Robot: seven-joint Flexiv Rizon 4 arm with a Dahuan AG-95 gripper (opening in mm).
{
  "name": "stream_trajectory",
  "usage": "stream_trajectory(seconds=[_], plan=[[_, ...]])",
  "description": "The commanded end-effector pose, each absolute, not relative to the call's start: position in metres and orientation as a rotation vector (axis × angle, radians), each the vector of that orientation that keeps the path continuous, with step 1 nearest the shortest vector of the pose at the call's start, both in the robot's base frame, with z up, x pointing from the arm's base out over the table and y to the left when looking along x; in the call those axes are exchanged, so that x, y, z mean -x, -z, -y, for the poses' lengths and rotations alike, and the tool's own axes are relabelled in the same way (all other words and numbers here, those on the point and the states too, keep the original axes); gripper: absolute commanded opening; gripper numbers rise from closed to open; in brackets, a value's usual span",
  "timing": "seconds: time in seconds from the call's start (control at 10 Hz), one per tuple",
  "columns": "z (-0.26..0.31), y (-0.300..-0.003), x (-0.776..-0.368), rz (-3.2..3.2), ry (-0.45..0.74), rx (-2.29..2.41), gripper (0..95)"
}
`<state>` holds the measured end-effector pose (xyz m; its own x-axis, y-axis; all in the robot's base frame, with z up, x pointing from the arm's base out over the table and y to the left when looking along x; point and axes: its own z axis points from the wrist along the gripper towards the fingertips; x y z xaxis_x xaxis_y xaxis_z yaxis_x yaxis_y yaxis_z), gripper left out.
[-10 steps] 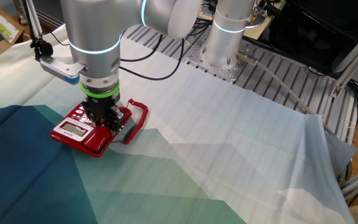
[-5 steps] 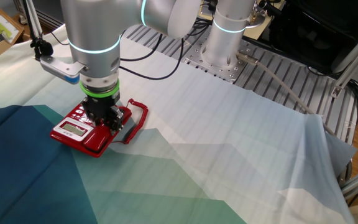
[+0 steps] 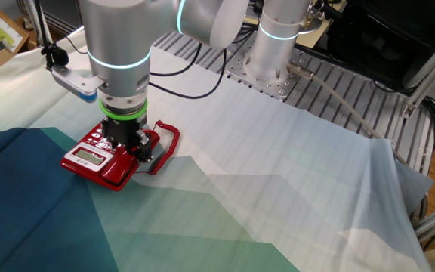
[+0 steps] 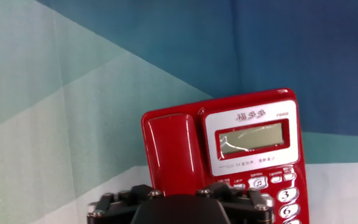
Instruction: Place the handset of the telephone on the corresponding phone cradle
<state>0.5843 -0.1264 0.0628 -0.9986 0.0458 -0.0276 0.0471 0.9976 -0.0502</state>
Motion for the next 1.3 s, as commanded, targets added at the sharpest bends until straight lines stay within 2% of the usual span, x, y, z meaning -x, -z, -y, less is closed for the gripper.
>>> stream_trajectory(seconds=[0.1, 0.2, 0.3, 0.8, 1.3], plan=[[0.128, -0.082, -0.582, -3.196, 0.085, -0.083, 76.0], [0.130, -0.098, -0.578, -3.266, 0.090, -0.099, 76.0], [0.135, -0.118, -0.570, -3.310, 0.093, -0.150, 57.0], [0.164, -0.174, -0.528, -3.434, 0.112, -0.303, 57.0], [0.190, -0.192, -0.507, -3.511, 0.166, -0.420, 57.0]])
